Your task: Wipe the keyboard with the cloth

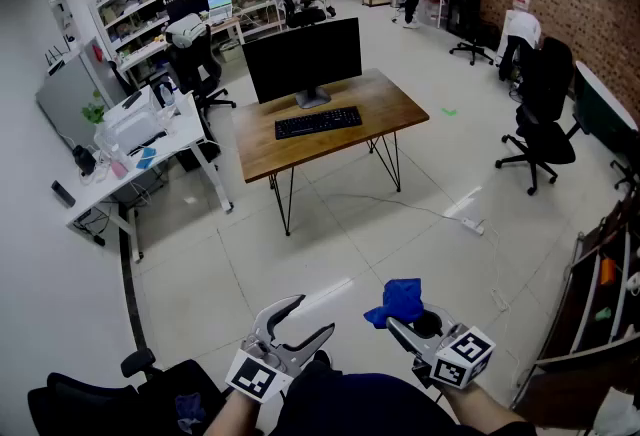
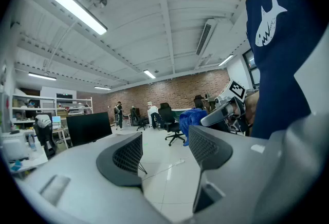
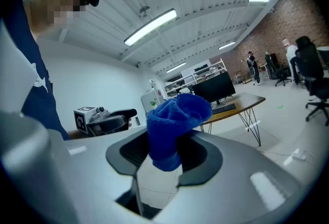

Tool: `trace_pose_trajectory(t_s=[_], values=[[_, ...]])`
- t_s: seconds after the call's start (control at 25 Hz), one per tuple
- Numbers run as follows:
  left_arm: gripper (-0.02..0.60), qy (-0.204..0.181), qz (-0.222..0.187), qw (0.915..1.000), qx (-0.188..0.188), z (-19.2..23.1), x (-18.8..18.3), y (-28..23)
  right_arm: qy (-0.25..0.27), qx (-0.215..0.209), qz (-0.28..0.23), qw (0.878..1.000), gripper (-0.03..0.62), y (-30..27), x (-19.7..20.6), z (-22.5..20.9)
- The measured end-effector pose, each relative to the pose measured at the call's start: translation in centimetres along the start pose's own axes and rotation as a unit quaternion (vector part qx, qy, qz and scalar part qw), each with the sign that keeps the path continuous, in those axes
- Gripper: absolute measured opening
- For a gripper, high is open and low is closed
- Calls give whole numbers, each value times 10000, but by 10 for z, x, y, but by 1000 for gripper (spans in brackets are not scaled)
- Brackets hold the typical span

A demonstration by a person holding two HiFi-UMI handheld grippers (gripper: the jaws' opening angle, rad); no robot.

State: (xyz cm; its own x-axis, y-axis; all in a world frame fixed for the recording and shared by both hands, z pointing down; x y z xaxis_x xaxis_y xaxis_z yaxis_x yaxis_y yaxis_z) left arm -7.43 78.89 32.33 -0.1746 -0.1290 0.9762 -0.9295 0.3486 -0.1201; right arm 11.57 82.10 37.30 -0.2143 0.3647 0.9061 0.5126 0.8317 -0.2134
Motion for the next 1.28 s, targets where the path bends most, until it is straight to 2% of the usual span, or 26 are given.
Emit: trace_pose_trajectory(t_s=[0.12,0.28,0.44,0.6,0.68,0.8,1.04,1.28], values=[[261,182,-19,9998,-7,20,11,-6,-27,67,21,10000,163,-22,-3,-12],[262,180,-27,9998,51,58,31,-16,3,158,52,9999,163,-63,-10,-29],[261,-44,121,9998,179,109,49,-25,-8,306,106,9995,163,-116,-23,-43],[261,-219,-20,9990,381,162,51,-32,106,422,139,9990,163,-172,-47,-50],[261,-183,-109,9987,461,187,54,-31,98,482,43,9988,163,-193,-61,-50],[261,-144,-25,9986,501,224,66,-35,77,595,-53,9982,163,-221,-74,-58],[261,143,-44,9988,464,278,84,-48,-19,732,115,9972,163,-266,-81,-87],[261,263,67,9988,417,342,97,-82,-127,695,245,9972,163,-325,-102,-132]])
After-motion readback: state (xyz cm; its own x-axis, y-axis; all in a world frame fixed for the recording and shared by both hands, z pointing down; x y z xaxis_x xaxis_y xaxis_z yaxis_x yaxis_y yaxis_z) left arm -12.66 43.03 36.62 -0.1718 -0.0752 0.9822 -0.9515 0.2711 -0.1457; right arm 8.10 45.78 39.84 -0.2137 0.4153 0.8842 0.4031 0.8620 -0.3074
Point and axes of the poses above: the fingertips, and each gripper's own axes: y backward along the fingers, z to its left, x out of its underside, the point moved 4 cm from there along y, backward along the fingers, and after that the axes turned 8 degrees about x, right-handed, at the moved point
